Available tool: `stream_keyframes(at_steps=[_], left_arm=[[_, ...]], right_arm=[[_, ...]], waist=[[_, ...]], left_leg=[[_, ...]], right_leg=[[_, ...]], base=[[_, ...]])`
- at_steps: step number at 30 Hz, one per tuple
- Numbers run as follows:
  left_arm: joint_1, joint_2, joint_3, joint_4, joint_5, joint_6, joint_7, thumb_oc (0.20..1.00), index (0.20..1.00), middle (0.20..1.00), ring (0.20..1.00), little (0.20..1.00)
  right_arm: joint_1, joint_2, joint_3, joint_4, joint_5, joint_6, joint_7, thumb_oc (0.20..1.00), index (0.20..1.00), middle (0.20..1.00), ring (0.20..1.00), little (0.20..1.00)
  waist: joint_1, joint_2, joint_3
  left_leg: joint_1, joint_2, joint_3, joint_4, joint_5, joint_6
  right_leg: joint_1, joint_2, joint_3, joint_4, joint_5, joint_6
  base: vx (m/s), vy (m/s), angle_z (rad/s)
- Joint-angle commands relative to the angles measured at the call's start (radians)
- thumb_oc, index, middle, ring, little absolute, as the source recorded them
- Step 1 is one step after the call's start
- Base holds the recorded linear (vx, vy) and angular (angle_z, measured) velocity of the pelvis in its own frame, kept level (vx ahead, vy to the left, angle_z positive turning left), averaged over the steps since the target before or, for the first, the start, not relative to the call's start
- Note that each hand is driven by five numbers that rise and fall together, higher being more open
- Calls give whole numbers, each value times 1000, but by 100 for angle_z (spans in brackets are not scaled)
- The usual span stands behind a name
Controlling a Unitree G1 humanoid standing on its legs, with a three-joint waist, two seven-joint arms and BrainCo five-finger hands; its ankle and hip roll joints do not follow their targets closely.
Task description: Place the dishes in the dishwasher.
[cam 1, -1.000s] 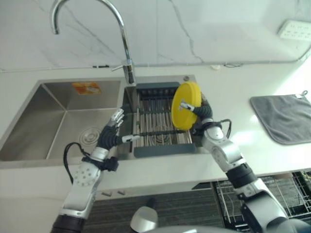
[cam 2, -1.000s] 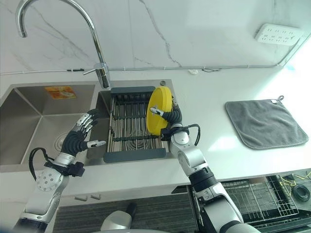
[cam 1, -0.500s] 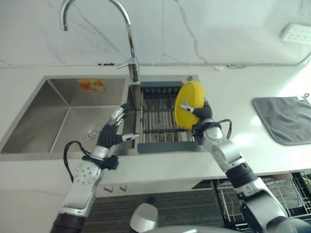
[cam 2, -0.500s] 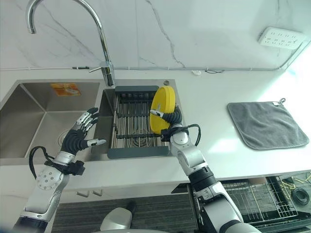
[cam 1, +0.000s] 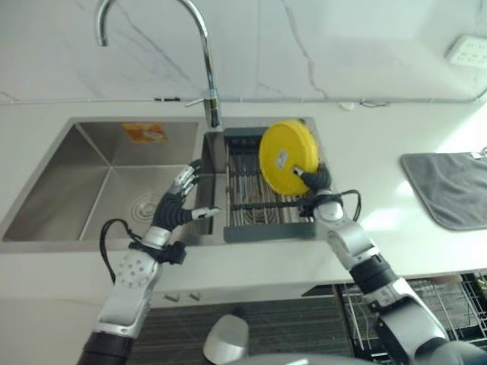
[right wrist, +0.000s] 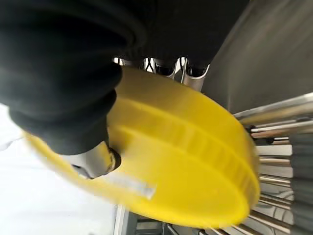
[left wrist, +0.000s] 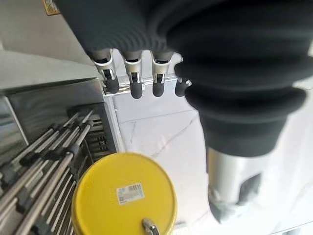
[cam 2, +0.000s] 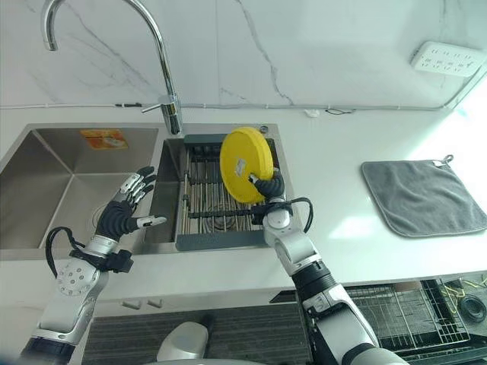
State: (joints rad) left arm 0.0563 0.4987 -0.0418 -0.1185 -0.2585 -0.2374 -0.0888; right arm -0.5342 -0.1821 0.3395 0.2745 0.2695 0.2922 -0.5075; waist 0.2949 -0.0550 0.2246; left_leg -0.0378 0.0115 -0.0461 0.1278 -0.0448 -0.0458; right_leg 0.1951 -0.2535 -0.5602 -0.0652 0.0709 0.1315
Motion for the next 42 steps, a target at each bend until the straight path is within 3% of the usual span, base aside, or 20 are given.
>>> stream_keyframes(at_steps=[1,7,12,16,19,20,23,33,42], left_arm=[[-27,29,-59,-56,-20,-52,22,1000,1000,1000,1000,1000],[-28,24,-68,-46,-24,-58,29,1000,1000,1000,1000,1000],[-25,23,-67,-46,-27,-61,23,1000,1000,1000,1000,1000],[-21,19,-71,-41,-24,-70,30,1000,1000,1000,1000,1000],[-20,16,-81,-39,-25,-70,35,1000,1000,1000,1000,1000],[-20,16,-81,-39,-25,-70,35,1000,1000,1000,1000,1000],[-20,12,-82,-33,-39,-74,28,1000,1000,1000,1000,1000],[-34,-5,-108,-24,-49,-89,22,1000,1000,1000,1000,1000],[-81,-34,-140,-8,-61,-73,50,1000,1000,1000,1000,1000]], right_arm=[[-71,-22,-15,9,-41,-58,-75,200,200,200,200,200],[-68,-16,-18,5,-51,-83,-101,200,200,200,200,200],[-58,-14,-19,4,26,-97,-105,200,200,200,200,200],[-35,1,-50,-21,170,-227,-156,200,200,200,200,200],[-21,27,-81,-54,258,-347,-140,200,200,200,200,200],[-21,27,-81,-54,258,-347,-140,200,200,200,200,200],[-11,49,-102,-118,304,-430,-121,200,200,200,200,200],[82,59,-96,-260,466,-548,9,200,200,200,200,200],[214,28,-125,-388,766,-642,145,200,200,200,200,200]], waist=[[32,61,-60],[30,68,-62],[29,69,-63],[20,70,-65],[14,75,-69],[14,75,-69],[5,77,-76],[-47,74,-92],[-144,67,-115]], left_leg=[[109,16,90,-215,60,21],[109,13,93,-215,59,22],[112,12,95,-215,58,23],[119,15,104,-215,55,27],[124,13,109,-215,53,30],[124,13,109,-215,53,30],[131,15,123,-215,49,35],[157,26,167,-215,38,44],[184,61,233,-215,39,27]], right_leg=[[4,-17,-20,80,-23,36],[2,-21,-20,80,-22,37],[2,-22,-20,80,-21,37],[1,-23,-16,81,-17,36],[2,-25,-11,81,-17,35],[2,-25,-11,81,-17,35],[1,-27,-6,80,-16,36],[-8,-21,30,76,-9,39],[-1,30,118,20,-23,36]], base=[[0,0,0],[0,0,0],[0,0,0],[0,0,0],[0,0,0],[0,0,0],[-26,3,-1],[-49,-43,-16],[-66,-98,-30]])
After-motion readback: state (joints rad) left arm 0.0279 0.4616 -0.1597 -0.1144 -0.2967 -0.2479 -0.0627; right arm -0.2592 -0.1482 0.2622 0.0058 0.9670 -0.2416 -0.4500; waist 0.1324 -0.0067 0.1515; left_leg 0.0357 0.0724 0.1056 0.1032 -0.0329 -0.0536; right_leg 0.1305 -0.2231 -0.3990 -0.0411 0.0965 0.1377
